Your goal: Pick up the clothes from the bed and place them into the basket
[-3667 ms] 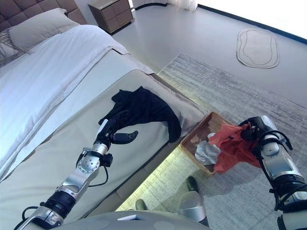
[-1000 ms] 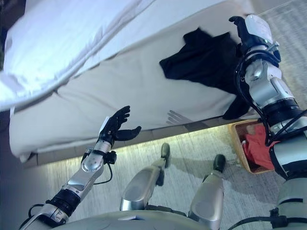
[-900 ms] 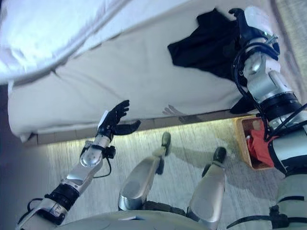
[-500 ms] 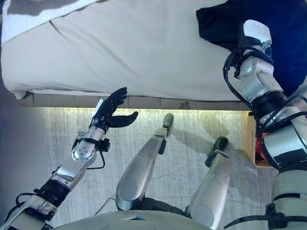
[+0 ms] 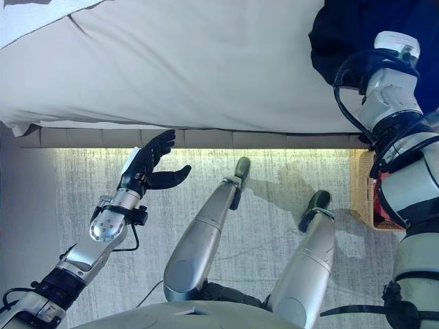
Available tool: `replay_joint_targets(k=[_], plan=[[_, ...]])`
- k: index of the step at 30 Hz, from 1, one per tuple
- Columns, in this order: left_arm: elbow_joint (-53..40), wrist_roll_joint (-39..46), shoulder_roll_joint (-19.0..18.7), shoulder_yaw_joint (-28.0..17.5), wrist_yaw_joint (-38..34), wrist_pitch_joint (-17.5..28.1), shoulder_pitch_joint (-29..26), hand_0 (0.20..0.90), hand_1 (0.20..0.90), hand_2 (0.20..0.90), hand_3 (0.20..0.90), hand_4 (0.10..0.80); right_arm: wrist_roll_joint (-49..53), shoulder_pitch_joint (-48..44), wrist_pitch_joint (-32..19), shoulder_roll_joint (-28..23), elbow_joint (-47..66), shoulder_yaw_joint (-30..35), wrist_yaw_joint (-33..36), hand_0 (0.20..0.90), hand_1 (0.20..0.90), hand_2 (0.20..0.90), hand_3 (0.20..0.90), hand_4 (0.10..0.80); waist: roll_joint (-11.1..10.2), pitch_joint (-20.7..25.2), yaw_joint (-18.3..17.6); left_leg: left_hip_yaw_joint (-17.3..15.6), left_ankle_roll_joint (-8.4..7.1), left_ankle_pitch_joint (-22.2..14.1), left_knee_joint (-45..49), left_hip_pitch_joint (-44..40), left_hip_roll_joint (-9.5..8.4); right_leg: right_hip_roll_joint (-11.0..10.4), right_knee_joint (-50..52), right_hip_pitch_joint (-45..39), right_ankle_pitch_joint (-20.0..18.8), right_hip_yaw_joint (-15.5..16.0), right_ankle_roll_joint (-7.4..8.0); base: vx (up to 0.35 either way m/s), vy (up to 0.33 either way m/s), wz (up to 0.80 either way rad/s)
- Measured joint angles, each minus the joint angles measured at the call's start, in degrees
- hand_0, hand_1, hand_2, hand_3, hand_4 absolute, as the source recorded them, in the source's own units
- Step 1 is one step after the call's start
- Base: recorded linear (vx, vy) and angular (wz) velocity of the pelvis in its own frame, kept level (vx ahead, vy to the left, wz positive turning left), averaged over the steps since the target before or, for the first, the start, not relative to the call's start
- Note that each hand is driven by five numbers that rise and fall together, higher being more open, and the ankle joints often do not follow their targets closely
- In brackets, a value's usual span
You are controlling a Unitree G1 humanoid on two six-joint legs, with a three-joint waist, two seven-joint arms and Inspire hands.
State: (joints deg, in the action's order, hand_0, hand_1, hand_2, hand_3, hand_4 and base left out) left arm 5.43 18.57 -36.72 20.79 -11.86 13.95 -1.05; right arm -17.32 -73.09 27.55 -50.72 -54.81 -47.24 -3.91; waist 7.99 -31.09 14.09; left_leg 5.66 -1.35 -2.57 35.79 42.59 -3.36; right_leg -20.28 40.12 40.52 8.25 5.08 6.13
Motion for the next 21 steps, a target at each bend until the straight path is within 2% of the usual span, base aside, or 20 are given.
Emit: replay_joint_targets(k=[6,8,11,13,18,21], plan=[[-0.1,0.0,-0.1,-1.0,0.5,0.0,0.5,0.900,0.900,0.900,0.900,0.800,0.5,0.1,-0.5,-2.2,-0.4,0.0,0.9,0.300,0.300,0.300,0.200,0.100,0.0,0.0,-0.2,-0.5,0.16,0.0,-0.1,-1.0,0.25,0.1,-0.1,-0.9,0.0,0.1,-0.04,-0.020,-0.006,0.00],[-0.1,0.0,-0.1,-1.0,1.1,0.1,0.5,0.900,0.900,0.900,0.900,0.800,1.1,0.5,-1.0,-2.4,-0.4,0.0,1.0,0.300,0.300,0.300,0.200,0.100,-0.1,0.0,-0.3,-0.8,0.86,-0.2,-0.4,-2.9,0.35,0.2,-0.7,-2.7,-0.2,0.1,-0.29,-0.072,0.013,-0.08],[-0.1,0.0,0.0,-1.0,1.2,0.1,-0.5,0.900,0.900,0.900,0.900,0.800,6.5,0.7,-2.3,-2.5,0.0,1.3,2.6,0.300,0.300,0.300,0.200,0.100,-0.3,-0.2,-0.8,-0.8,1.09,0.0,-2.1,-5.6,0.84,0.9,-3.1,-5.8,-0.3,0.6,-0.38,-0.030,-0.002,-0.09],[0.0,0.0,0.0,-1.0,1.1,0.1,-1.3,0.900,0.900,0.900,0.900,0.800,9.8,1.6,-3.1,-2.4,0.7,4.0,4.2,0.300,0.300,0.300,0.200,0.100,-0.7,-0.4,-1.2,-1.3,1.13,0.0,-3.2,-8.0,1.40,1.1,-4.5,-8.0,-0.6,0.8,-0.80,0.000,-0.007,-0.09],[0.2,0.0,0.1,-1.2,0.9,-0.1,-3.1,0.900,0.900,0.900,0.900,0.800,22.3,6.8,-6.4,-2.4,5.5,10.7,7.7,0.300,0.300,0.300,0.200,0.100,-2.0,-0.7,-2.4,-2.4,1.09,-0.1,-7.8,-17.1,2.37,2.0,-10.7,-17.1,-1.9,1.3,-0.57,0.020,0.002,-0.15],[1.7,-0.1,1.1,-1.4,0.9,-1.1,-4.6,0.900,0.900,0.900,0.900,0.800,38.7,14.2,-10.1,0.5,9.7,23.5,8.8,0.300,0.300,0.300,0.200,0.100,-3.5,-0.9,-3.5,-3.1,0.80,0.1,-12.1,-24.7,3.27,2.8,-15.4,-24.7,-2.9,1.9,-0.40,0.066,-0.005,-0.18]])
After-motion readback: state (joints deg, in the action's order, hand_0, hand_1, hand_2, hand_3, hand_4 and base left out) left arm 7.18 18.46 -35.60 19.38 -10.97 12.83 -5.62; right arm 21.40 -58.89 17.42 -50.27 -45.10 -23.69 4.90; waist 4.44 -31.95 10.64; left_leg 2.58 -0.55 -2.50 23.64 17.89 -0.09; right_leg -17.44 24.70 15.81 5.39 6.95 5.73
